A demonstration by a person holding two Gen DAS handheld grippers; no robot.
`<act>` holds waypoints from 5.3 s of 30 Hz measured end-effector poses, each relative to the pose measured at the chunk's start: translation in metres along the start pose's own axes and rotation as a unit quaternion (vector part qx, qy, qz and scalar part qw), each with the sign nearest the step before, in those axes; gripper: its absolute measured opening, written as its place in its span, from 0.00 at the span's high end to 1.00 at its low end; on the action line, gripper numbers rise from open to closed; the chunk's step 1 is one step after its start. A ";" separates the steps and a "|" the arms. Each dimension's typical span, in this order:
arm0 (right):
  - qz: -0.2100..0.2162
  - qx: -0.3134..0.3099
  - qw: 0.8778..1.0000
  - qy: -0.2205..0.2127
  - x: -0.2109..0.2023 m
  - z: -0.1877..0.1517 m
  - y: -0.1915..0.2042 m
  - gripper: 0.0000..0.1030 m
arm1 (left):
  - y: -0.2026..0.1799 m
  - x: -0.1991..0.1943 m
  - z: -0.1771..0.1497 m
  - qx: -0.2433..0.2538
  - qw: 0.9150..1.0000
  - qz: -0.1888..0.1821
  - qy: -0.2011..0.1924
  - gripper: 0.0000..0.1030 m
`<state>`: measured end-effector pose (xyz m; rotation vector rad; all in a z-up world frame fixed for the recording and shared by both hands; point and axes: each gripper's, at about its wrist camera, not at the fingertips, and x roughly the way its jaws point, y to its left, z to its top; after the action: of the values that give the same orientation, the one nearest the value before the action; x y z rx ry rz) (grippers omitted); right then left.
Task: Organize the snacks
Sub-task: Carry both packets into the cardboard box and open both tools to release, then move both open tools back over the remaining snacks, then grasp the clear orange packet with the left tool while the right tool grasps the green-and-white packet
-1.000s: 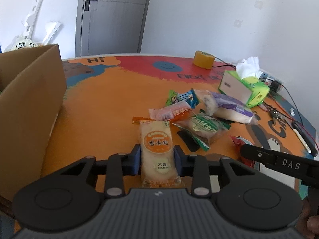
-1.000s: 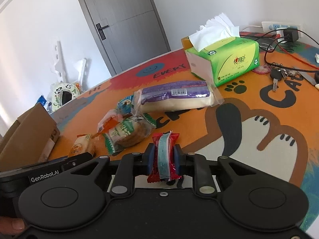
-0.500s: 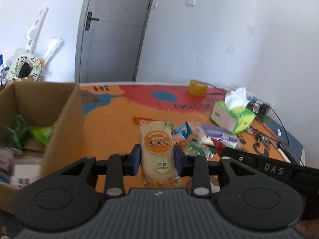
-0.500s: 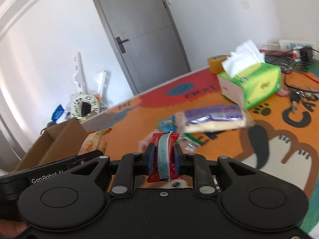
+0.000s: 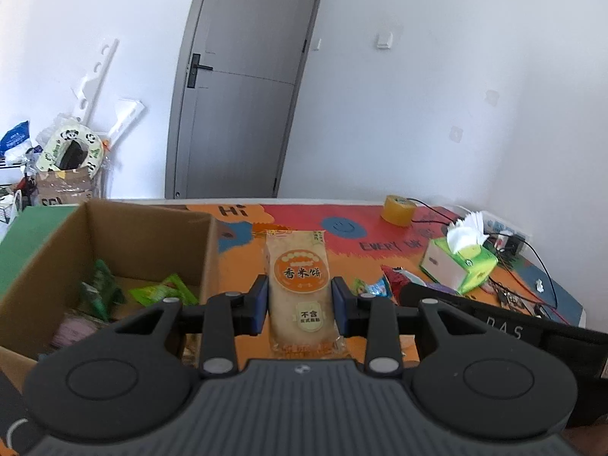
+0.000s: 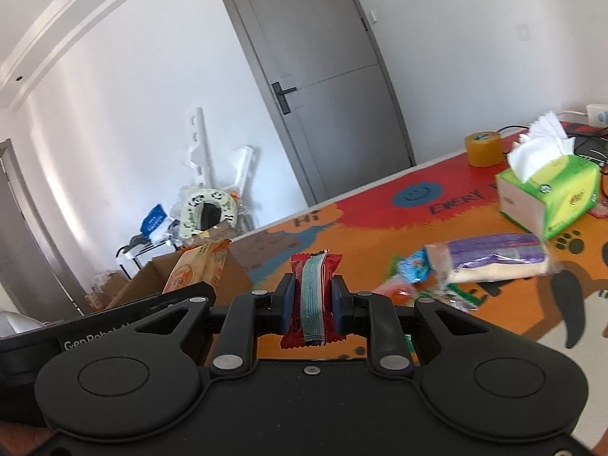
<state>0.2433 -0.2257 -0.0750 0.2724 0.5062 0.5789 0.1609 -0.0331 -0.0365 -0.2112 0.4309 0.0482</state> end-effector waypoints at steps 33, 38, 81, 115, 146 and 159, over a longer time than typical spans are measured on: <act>0.060 -0.046 0.997 0.026 0.051 -0.003 0.088 0.79 | 0.105 -0.010 0.012 -0.063 0.995 0.081 -0.003 0.67; 0.072 -0.050 0.996 0.027 0.058 0.001 0.103 0.79 | 0.116 -0.015 0.014 -0.064 0.994 0.084 0.002 0.62; -0.102 -0.029 0.994 -0.021 -0.024 -0.001 0.023 0.00 | 0.025 -0.025 0.008 -0.016 0.997 0.074 0.007 0.09; -0.169 0.034 0.984 -0.040 -0.061 -0.006 -0.099 0.00 | -0.073 0.047 -0.008 0.030 0.999 0.013 0.042 0.09; -0.131 0.074 0.988 0.032 0.028 -0.004 -0.126 0.26 | -0.073 0.151 -0.023 0.000 0.995 0.020 0.100 0.11; -0.129 0.074 0.988 0.048 0.044 -0.008 -0.132 0.29 | -0.071 0.172 -0.037 -0.016 0.994 0.030 0.106 0.38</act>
<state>0.3306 -0.3050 -0.1487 0.3159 0.6680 0.3036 0.3083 -0.1103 -0.1281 -0.2362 0.6476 0.0915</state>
